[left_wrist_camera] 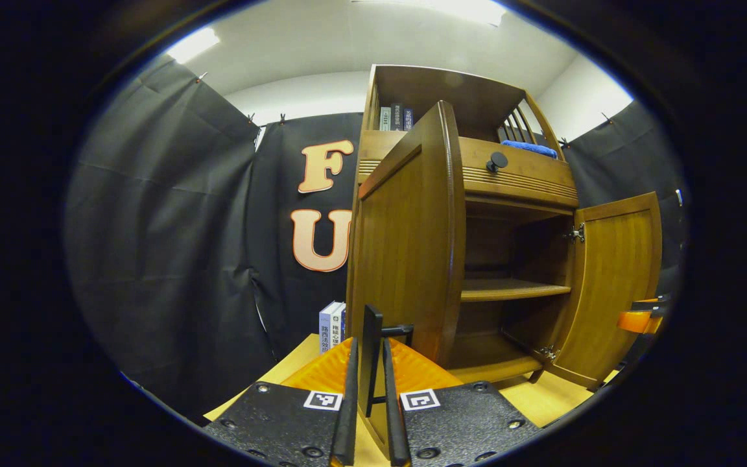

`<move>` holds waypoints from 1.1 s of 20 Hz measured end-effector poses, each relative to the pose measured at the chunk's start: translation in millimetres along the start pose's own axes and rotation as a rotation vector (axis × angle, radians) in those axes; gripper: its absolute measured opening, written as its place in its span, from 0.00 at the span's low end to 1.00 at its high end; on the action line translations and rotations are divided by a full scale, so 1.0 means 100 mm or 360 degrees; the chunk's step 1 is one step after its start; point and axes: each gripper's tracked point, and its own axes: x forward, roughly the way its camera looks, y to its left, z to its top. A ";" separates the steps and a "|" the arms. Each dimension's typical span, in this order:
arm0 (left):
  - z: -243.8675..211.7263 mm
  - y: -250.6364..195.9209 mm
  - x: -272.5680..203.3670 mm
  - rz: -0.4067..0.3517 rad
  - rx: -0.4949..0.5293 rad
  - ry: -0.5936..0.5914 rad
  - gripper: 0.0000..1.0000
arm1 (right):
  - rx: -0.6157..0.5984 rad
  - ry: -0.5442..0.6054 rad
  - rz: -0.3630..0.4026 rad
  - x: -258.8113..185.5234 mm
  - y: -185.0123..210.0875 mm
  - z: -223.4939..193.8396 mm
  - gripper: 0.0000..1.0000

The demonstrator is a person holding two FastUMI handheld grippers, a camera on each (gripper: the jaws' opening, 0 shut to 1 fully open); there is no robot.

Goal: Open the right door of the double-door shoe cabinet with the right hand, and open the left door with the left hand.

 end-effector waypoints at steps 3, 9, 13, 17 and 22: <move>0.05 0.27 -0.05 -0.0035 0.0038 -0.0016 0.18 | -0.0004 0.0002 0.0041 0.01 0.08 -0.03 0.92; 0.08 0.74 -0.07 -0.0094 -0.0152 -0.0024 0.22 | -0.0020 -0.0016 0.0077 0.00 0.12 0.05 0.92; 0.07 1.29 -0.04 0.0057 -0.0069 -0.0040 0.19 | -0.0022 -0.0042 0.0064 0.01 0.11 0.14 0.92; 0.15 1.60 -0.13 0.0175 -0.0116 -0.0056 0.19 | -0.0021 -0.0038 0.0053 0.00 0.07 0.15 0.92; 0.35 1.34 -0.41 0.0162 -0.0171 -0.0104 0.19 | -0.0015 -0.0044 0.0068 0.10 0.07 0.18 0.92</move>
